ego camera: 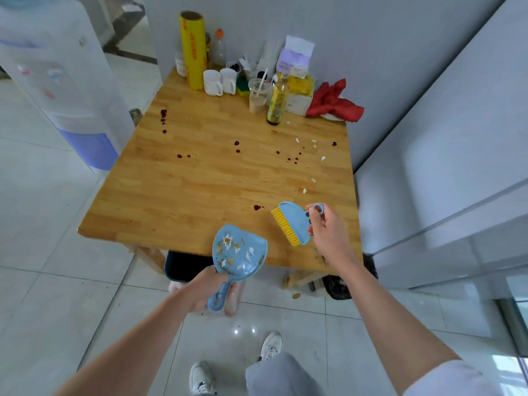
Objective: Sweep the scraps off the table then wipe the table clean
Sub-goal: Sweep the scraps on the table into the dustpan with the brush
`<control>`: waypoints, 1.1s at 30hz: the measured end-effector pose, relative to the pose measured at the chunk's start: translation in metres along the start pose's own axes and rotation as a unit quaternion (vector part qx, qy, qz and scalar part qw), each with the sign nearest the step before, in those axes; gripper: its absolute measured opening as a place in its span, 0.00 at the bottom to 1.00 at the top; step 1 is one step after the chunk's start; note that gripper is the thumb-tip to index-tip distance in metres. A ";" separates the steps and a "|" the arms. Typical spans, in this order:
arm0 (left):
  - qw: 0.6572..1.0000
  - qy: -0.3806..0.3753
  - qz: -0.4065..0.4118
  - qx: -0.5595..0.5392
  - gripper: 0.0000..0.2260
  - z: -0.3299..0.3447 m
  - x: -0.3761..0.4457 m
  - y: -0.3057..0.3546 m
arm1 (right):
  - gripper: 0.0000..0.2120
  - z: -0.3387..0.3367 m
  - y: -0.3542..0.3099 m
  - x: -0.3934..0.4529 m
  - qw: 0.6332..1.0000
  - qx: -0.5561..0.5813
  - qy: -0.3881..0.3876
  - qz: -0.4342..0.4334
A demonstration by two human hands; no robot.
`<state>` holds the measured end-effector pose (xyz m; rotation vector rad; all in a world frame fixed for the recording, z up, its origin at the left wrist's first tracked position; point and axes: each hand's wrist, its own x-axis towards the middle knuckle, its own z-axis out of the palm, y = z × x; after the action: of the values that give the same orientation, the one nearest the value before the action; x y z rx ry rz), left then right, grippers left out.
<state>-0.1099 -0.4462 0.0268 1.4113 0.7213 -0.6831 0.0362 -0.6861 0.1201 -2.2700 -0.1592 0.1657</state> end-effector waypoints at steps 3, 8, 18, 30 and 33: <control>1.000 -0.027 0.005 -0.007 0.03 0.021 0.007 0.037 | 0.11 -0.050 0.015 0.035 0.997 0.001 0.070 0.028; 1.000 -0.001 0.019 -0.015 0.05 0.066 0.051 0.090 | 0.10 -0.103 0.061 0.112 0.992 0.022 0.113 0.048; 0.986 0.137 -0.028 -0.093 0.08 0.127 0.155 0.197 | 0.09 -0.148 0.129 0.272 0.999 -0.011 0.035 0.003; 0.980 0.140 0.008 -0.144 0.08 0.107 0.201 0.274 | 0.07 -0.120 0.094 0.383 0.998 -0.034 0.003 -0.052; 0.983 0.144 0.022 -0.115 0.07 0.094 0.213 0.280 | 0.07 -0.110 0.088 0.398 0.998 -0.043 -0.004 -0.034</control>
<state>0.2454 -0.5261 0.0347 1.3205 0.9612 -0.3500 0.4515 -0.7574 0.0973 -2.3465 -0.2518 0.1338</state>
